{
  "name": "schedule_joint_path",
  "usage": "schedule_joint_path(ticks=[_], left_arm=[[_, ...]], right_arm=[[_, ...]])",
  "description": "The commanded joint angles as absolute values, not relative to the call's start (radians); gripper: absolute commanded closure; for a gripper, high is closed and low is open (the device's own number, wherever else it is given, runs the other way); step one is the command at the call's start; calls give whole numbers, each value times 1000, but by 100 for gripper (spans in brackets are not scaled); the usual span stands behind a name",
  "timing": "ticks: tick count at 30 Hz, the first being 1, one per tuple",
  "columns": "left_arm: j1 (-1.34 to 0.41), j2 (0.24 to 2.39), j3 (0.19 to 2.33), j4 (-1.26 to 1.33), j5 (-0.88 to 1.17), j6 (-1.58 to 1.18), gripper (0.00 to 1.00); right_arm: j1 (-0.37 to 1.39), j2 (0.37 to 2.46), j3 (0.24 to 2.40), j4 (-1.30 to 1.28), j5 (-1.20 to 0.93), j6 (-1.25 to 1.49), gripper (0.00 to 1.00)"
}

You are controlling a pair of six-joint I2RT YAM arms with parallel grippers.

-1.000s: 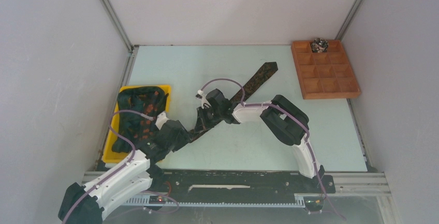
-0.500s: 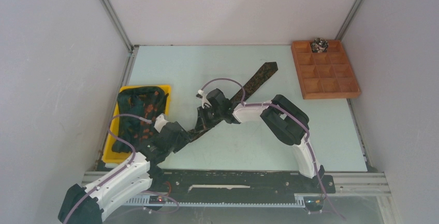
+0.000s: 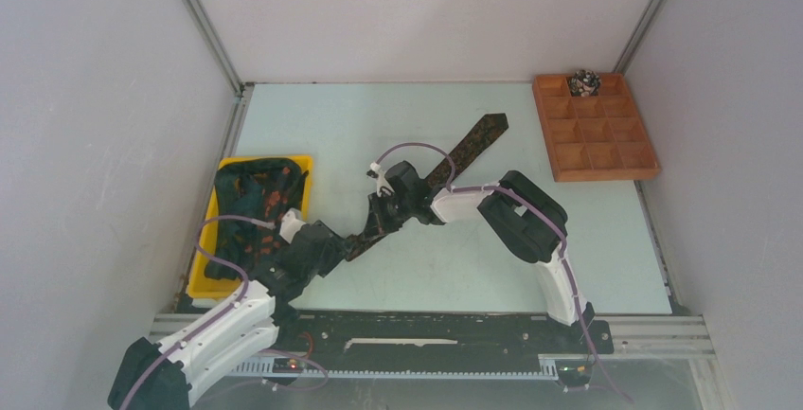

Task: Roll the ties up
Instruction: Roll the tie at the center of the board.

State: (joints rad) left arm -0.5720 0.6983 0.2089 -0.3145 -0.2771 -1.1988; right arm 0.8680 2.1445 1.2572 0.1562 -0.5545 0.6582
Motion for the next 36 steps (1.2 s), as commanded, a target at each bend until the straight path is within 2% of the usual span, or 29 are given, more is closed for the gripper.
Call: schedule_joint_path(ticks=[1,10,20,36], left_arm=[[-560,730,192,-261,-278,-1217,41],[-558,788,194,-215,-269,-1201,48],[-558,837,203,-191,-263,-1178,50],[-558,836,212,-193,-263,-1171,53]], right_arm=[[874,2161,1251,161,-548,635,100],[862,2113,1250,167,-552,632,100],[882,2033,1250,174,-567,629,93],[906,2067,1251,164,-557,629,95]])
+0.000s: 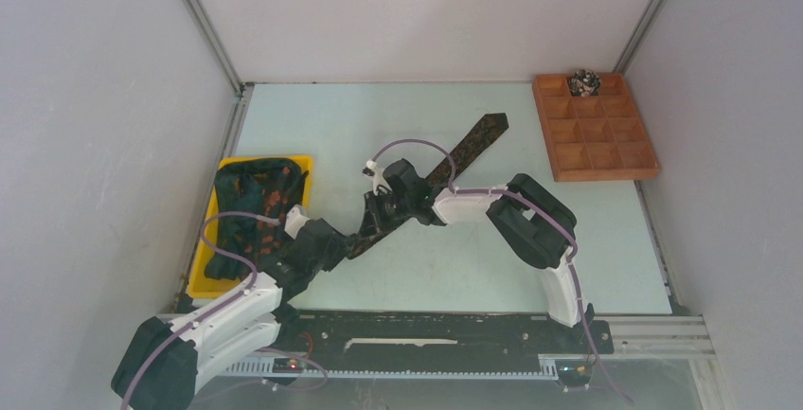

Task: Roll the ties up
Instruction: Roll the tie at the center of the board.

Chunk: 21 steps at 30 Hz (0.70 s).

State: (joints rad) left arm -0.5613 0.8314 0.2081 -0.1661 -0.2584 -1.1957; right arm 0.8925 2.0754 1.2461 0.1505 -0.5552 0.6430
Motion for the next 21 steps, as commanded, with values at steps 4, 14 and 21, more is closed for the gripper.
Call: schedule_joint_path(ticks=[4,14,21], left_arm=[[-558,820,213,-202,-265,-1172,53],[-558,798,210,-215,-268,-1170,52],[-558,787,211,-216,-277,-1169,47]], right_arm=[[909,2102,1250,170,-560,632,96],[894,2140,1250,157,-543,621,98],[877,2157,1250,152,-551,621,99]])
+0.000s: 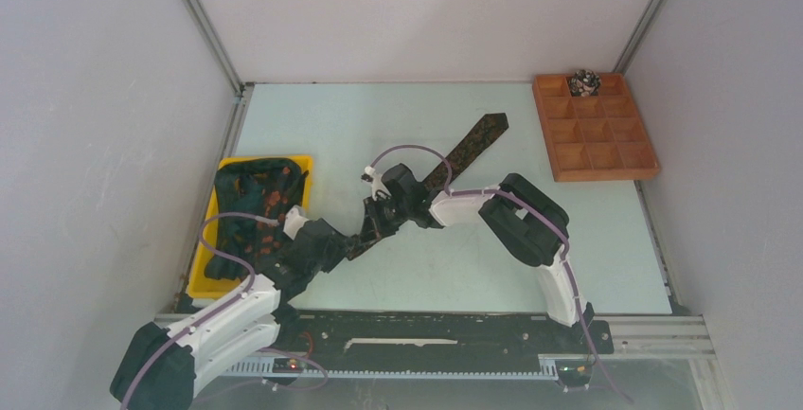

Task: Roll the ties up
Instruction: Roll the tie at the center of the board.

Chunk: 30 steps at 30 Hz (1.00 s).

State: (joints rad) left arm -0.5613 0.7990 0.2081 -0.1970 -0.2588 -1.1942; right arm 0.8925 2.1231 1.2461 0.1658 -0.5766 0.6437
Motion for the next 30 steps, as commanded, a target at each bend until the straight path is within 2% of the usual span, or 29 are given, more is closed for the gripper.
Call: schedule_joint_path(ticks=[1,30], left_arm=[[-558,786,212,-214,-276,-1168,47],[-558,919,232,-97,-253,-1155,51]], right_arm=[[872,2159,1250,151,-555,621,99],[850,2172,1250,155,-583,627,100]])
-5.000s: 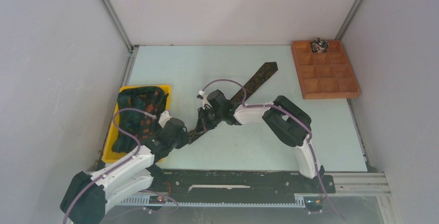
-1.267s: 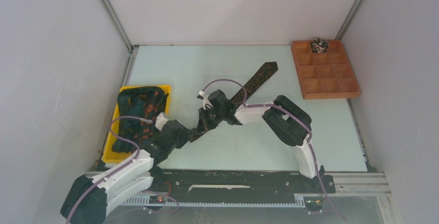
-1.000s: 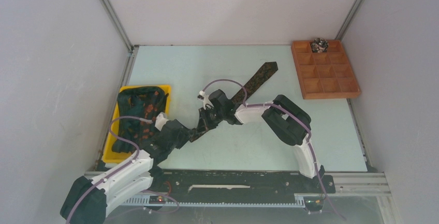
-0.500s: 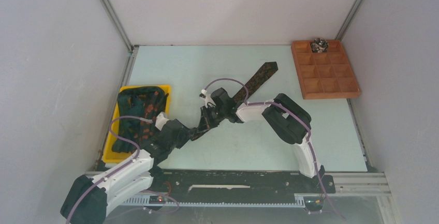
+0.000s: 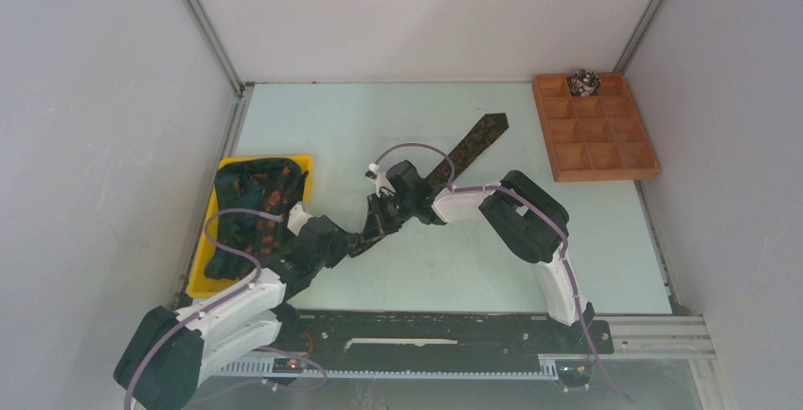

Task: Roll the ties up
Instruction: Roll the tie at the center of the board.

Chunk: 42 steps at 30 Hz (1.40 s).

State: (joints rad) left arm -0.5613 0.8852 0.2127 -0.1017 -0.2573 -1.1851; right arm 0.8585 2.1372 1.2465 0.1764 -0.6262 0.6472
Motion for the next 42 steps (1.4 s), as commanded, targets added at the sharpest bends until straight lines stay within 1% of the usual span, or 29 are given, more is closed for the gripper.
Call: schedule_joint_path(ticks=[1,3,5,11,15,18,26,42], left_arm=[[-558,926,234,-94,-253,-1154,52],[-558,935,238,-86,-249,-1152,53],[-558,942,240,-82,-248,-1151,57],[-558,937,239,-86,-236,-1143,80],[-558,913,254,-151,-231,-1145,90],[-558,900,274,-218,-229,-1146,96],[-560,859,286,-302,-215,-1148,100],[-559,870,365,-444,-236,-1091,100]], right_arm=[[850,2172,1251,155,-583,626,100],[848,2173,1250,156,-583,627,100],[848,2172,1250,156,-584,627,100],[854,2162,1251,167,-580,629,100],[861,2152,1251,191,-584,637,100],[863,2136,1250,191,-581,638,97],[893,2122,1253,200,-569,636,94],[971,2156,1310,141,-554,624,95]])
